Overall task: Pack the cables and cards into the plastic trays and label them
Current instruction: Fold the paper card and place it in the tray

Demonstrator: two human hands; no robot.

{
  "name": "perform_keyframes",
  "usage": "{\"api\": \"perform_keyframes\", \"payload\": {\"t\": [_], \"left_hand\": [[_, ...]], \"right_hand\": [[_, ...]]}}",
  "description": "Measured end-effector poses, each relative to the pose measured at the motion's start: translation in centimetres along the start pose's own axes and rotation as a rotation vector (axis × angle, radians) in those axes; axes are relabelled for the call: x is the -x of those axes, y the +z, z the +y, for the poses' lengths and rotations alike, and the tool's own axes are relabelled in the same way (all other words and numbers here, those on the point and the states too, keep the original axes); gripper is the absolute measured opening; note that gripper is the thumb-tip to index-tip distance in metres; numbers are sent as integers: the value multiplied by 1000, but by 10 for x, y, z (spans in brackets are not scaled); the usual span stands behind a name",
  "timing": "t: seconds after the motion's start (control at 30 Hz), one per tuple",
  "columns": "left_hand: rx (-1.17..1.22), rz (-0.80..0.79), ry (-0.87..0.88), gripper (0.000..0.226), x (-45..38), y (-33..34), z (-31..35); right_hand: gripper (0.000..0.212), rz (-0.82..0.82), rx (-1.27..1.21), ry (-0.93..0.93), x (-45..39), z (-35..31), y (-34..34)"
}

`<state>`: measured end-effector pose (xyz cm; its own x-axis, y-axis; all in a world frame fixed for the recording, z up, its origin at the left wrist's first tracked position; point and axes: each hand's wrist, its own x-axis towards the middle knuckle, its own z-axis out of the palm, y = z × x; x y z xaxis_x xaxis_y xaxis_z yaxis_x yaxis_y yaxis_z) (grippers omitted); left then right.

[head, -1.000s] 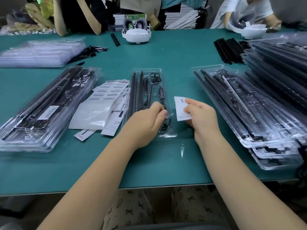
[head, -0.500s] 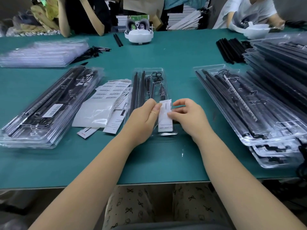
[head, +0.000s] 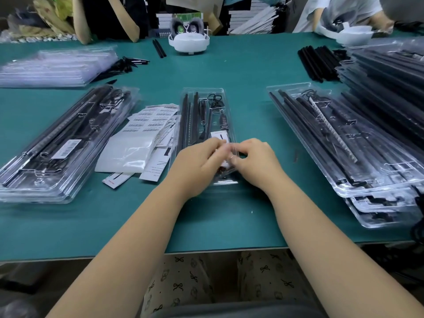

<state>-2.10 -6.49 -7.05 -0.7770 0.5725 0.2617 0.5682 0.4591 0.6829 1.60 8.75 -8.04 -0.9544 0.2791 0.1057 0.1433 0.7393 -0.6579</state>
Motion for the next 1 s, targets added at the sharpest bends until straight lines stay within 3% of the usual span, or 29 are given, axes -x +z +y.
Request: {"api": "perform_keyframes", "payload": {"t": [0.07,0.13,0.23,0.33,0.47,0.63,0.73,0.87,1.0], "left_hand": [[39,-5,-66,15,-5,-2,-4],[-74,-23,-24,35,-6,-1,-8],[-134,-11,33,40,-6,0,-7],[-106,-6,39,39,-6,-1,-9],[-176,-12,54,36,-6,1,-8],[-311,-66,74,36,-8,2,-6],[-345,-88,82,39,-8,1,-6],[-388,-176,133,64,-9,0,-5],[-607,-308,-35,105,-8,3,-4]], "right_hand": [[18,-44,-93,-7,2,1,-7],[14,-61,-180,5,6,4,-12],[9,-7,-250,65,8,5,-14],[22,25,-234,55,7,5,-14],[18,13,-215,61,12,1,-12],[22,206,-250,163,14,1,-12],[23,191,-177,156,14,2,-14],[14,139,-4,96,15,1,-8],[32,131,61,55,16,-2,-3]]}}
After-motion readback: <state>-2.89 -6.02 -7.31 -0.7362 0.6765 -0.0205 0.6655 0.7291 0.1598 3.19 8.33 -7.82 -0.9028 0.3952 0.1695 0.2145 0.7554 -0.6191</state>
